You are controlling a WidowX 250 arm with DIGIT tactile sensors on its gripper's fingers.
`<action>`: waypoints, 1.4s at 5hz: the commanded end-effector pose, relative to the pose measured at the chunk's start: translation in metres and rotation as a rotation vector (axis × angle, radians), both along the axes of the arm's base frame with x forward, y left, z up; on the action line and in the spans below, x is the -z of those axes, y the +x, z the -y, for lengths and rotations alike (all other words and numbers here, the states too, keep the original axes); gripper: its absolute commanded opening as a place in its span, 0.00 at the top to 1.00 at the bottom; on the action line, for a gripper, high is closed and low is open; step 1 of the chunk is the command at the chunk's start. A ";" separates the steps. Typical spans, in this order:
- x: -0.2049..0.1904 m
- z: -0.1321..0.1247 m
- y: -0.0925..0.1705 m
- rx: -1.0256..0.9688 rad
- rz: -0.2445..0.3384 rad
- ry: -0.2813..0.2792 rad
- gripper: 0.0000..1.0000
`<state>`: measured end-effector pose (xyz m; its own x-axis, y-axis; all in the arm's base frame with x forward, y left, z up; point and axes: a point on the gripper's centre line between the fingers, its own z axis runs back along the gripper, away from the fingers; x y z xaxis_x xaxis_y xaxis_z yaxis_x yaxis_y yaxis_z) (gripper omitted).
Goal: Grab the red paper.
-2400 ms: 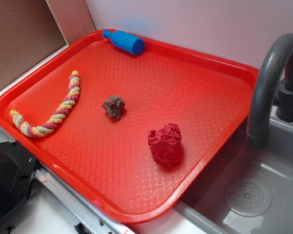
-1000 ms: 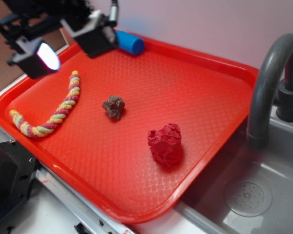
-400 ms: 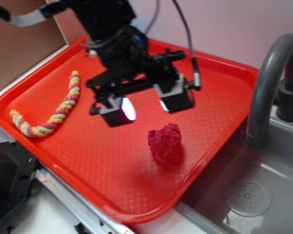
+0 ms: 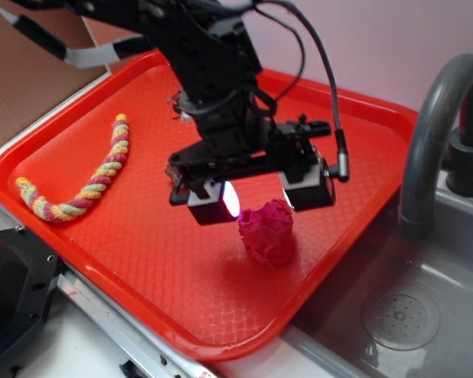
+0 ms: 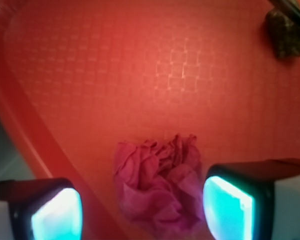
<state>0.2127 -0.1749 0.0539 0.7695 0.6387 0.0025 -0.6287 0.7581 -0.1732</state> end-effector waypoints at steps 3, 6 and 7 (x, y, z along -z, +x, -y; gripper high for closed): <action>0.021 -0.003 0.010 -0.050 -0.030 0.028 0.66; -0.017 -0.023 0.003 -0.003 0.022 0.029 1.00; -0.060 -0.058 0.002 0.080 0.015 -0.032 1.00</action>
